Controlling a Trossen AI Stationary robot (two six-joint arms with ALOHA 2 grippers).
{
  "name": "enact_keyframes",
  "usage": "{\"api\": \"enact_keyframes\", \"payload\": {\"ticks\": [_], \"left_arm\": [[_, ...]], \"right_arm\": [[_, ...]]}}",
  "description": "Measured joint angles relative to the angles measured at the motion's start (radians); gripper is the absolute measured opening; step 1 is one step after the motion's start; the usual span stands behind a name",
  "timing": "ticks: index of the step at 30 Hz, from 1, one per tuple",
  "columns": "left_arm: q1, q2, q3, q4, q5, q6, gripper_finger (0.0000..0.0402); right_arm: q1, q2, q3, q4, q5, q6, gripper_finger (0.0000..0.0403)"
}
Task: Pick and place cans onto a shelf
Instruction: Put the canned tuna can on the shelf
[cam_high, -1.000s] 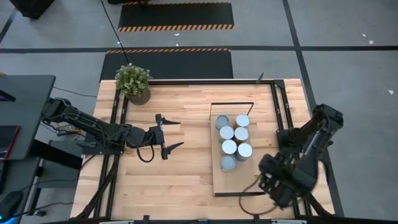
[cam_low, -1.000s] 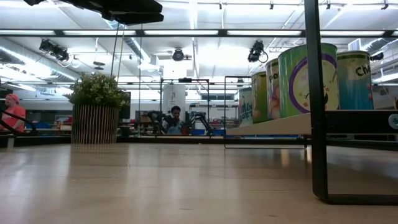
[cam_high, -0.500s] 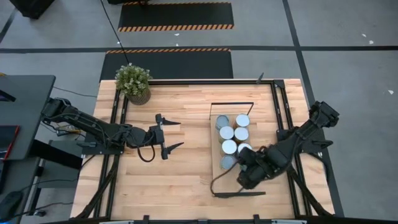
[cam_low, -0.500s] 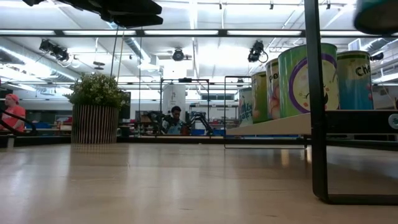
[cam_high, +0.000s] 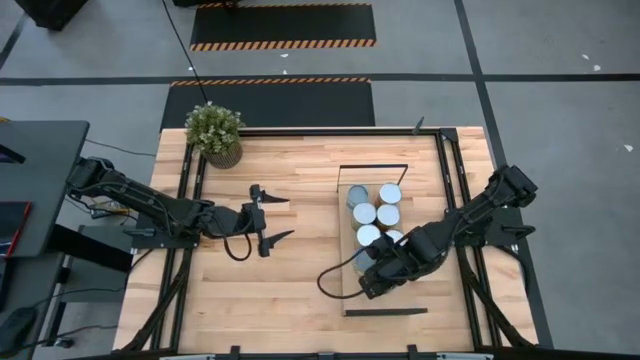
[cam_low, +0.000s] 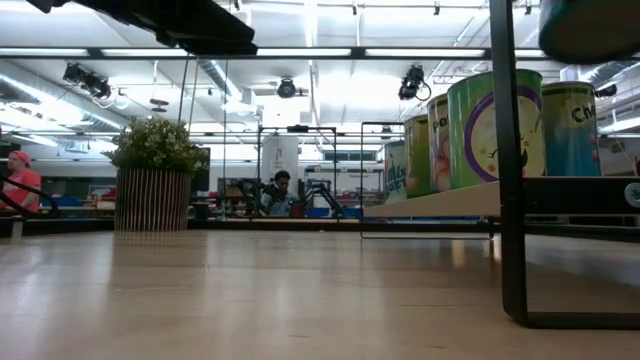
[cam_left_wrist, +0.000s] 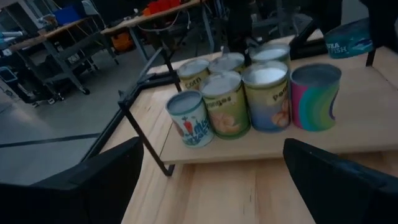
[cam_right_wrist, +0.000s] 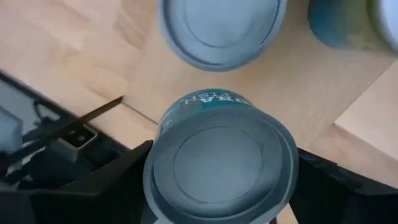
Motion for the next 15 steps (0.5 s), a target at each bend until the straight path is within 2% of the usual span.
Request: {"api": "enact_keyframes", "payload": {"ticks": [5, 10, 15], "left_arm": [[-0.004, -0.012, 0.000, -0.017, -0.032, 0.011, 0.0393], [-0.024, -0.063, 0.000, -0.053, 0.011, 0.015, 0.0393], [-0.035, -0.099, 0.000, -0.067, 0.011, 0.011, 0.0393]], "right_arm": [[-0.024, 0.060, 0.000, 0.039, -0.045, 0.029, 0.0319], [-0.043, 0.104, 0.000, 0.100, -0.097, 0.030, 0.0319], [-0.053, 0.132, 0.000, 0.138, -0.114, 0.044, 0.0319]]}}
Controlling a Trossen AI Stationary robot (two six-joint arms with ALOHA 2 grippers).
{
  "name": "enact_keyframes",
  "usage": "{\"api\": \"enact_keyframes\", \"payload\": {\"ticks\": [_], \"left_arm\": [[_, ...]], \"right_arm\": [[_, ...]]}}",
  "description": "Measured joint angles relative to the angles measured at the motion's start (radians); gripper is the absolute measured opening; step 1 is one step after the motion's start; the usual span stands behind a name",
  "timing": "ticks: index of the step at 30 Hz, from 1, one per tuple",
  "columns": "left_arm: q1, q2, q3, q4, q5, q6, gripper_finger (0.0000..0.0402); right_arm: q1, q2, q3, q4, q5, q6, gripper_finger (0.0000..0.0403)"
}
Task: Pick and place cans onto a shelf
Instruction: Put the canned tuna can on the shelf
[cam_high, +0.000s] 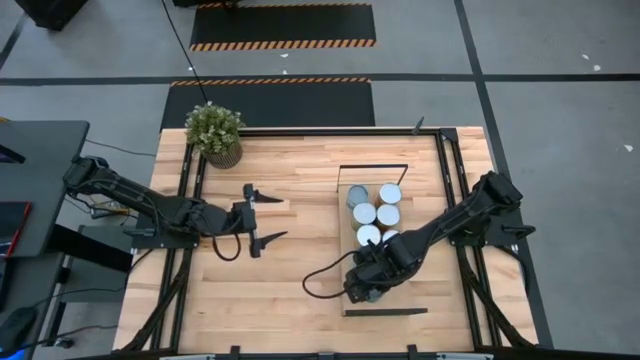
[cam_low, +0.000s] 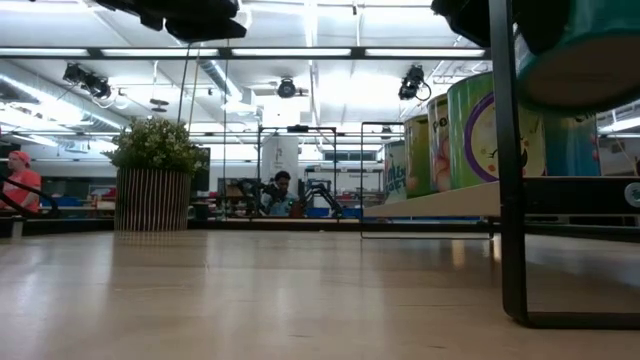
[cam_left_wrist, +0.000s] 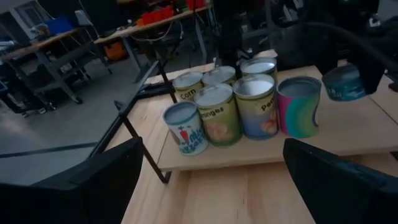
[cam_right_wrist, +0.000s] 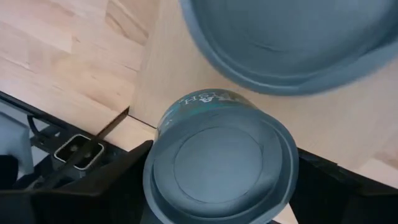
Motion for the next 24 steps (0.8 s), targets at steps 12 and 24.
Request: {"api": "enact_keyframes", "payload": {"ticks": [12, 24], "left_arm": [[0.000, 0.000, 0.000, -0.028, 0.000, -0.005, 0.0393], [0.000, 0.000, 0.000, -0.040, 0.000, -0.006, 0.0393]], "right_arm": [[-0.006, 0.036, 0.000, 0.038, 0.031, 0.019, 0.0319], [-0.005, 0.071, -0.002, 0.079, 0.077, 0.011, 0.0348]]}}
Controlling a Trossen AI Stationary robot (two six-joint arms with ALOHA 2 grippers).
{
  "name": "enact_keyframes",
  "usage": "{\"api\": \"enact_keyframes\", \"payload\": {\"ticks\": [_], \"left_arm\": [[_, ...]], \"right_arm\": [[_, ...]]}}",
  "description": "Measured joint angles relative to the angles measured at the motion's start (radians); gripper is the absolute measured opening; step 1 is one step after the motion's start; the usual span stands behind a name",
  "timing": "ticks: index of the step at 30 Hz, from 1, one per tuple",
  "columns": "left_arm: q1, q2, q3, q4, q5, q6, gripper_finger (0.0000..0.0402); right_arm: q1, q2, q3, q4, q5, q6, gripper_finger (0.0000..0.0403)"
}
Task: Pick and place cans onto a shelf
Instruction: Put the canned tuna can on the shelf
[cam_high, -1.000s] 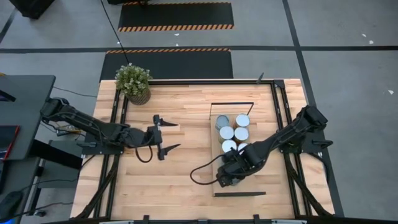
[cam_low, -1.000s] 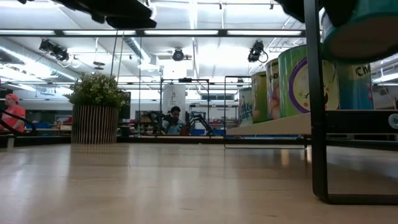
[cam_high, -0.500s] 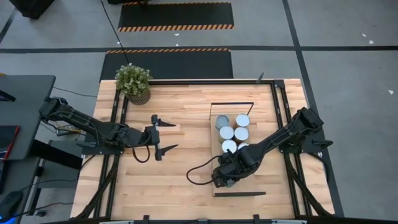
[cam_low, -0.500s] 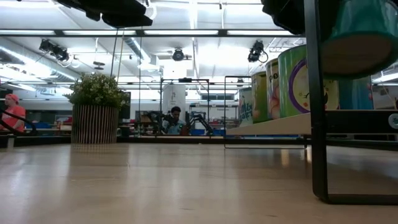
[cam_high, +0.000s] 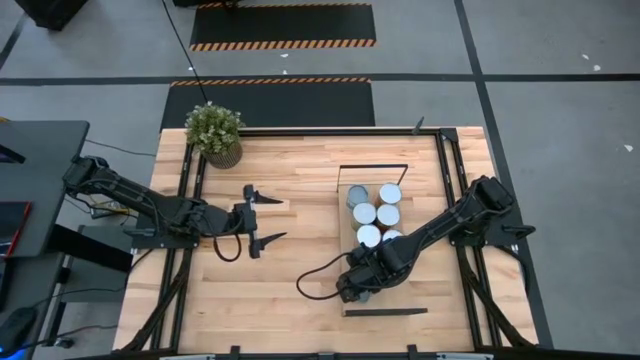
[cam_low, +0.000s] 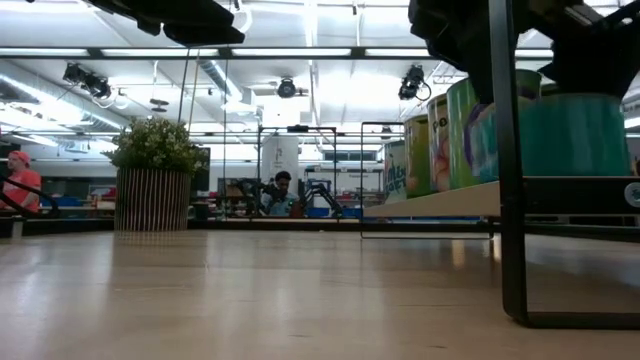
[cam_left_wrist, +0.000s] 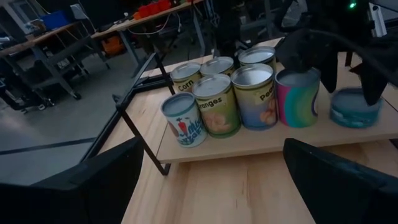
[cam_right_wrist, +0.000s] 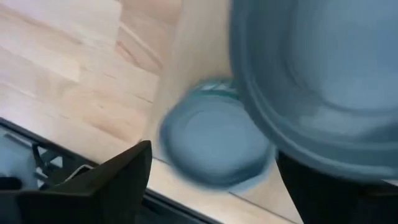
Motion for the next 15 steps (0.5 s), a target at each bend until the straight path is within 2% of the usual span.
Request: {"api": "enact_keyframes", "payload": {"ticks": [15], "left_arm": [[0.000, 0.000, 0.000, 0.001, 0.001, 0.000, 0.0393]], "right_arm": [[-0.003, -0.032, 0.000, -0.021, -0.010, -0.046, 0.0353]]}}
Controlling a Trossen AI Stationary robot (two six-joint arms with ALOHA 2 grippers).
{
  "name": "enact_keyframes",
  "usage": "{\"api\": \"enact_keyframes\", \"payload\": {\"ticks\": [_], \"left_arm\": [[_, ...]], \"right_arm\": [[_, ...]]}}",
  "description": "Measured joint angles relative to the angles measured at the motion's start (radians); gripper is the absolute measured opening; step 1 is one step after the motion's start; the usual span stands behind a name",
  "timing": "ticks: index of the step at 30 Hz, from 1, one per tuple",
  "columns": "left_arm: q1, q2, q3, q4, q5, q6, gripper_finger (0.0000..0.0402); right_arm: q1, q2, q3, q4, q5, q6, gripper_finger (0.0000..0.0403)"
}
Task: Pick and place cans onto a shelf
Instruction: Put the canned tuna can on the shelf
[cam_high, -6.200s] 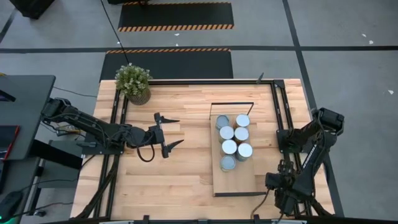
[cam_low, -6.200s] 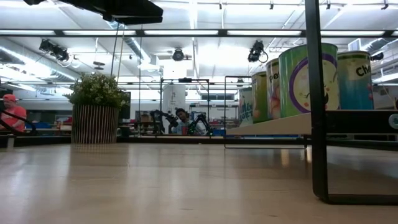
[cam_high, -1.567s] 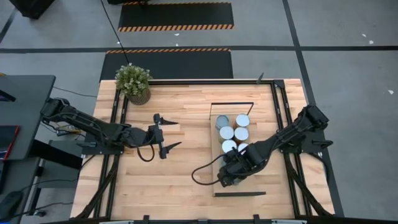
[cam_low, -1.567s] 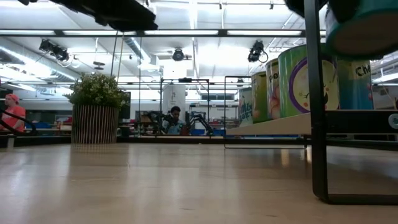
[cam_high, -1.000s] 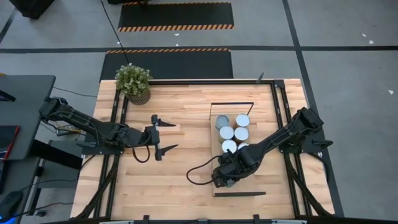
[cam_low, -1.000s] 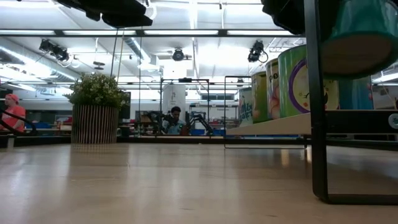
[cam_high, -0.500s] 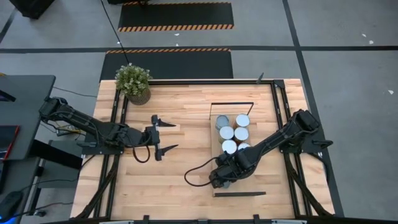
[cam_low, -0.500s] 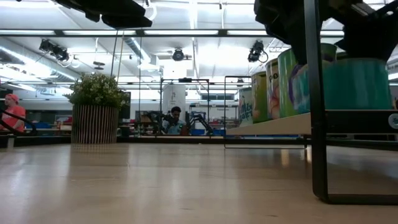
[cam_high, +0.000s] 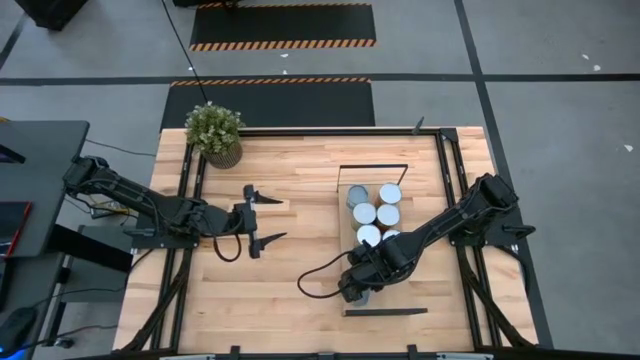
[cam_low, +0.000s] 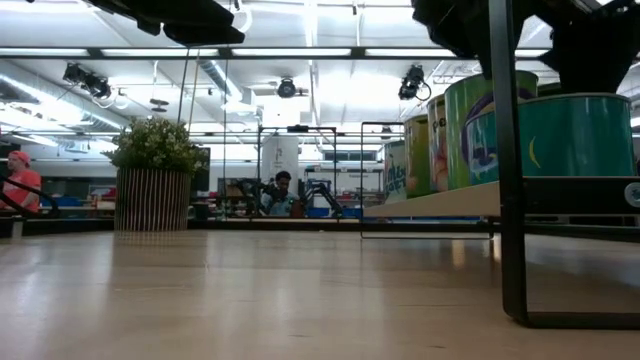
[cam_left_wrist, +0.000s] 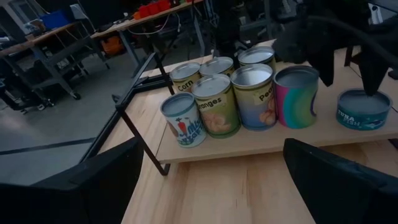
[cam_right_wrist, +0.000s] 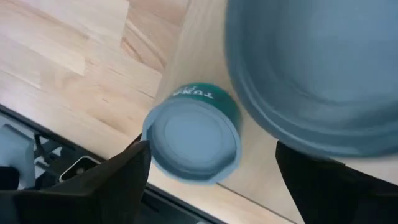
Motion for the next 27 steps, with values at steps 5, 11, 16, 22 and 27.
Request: {"api": "enact_keyframes", "payload": {"ticks": [5, 11, 16, 22, 27], "left_arm": [[0.000, 0.000, 0.000, 0.000, 0.028, -0.001, 0.0393], [0.000, 0.000, 0.000, 0.000, 0.029, -0.001, 0.0393], [0.000, 0.000, 0.000, 0.000, 0.029, -0.001, 0.0393], [0.000, 0.000, 0.000, 0.000, 0.029, -0.006, 0.0393], [0.000, 0.000, 0.000, 0.000, 0.030, -0.010, 0.0393]], "right_arm": [[0.009, -0.042, 0.000, -0.027, -0.004, 0.007, 0.0352], [0.030, -0.104, 0.000, -0.030, 0.009, -0.007, 0.0352], [0.038, -0.158, 0.000, -0.014, 0.143, -0.037, 0.0352], [0.036, -0.155, 0.000, 0.081, 0.176, -0.069, 0.0352], [0.013, -0.154, 0.000, 0.178, 0.193, -0.142, 0.0350]]}}
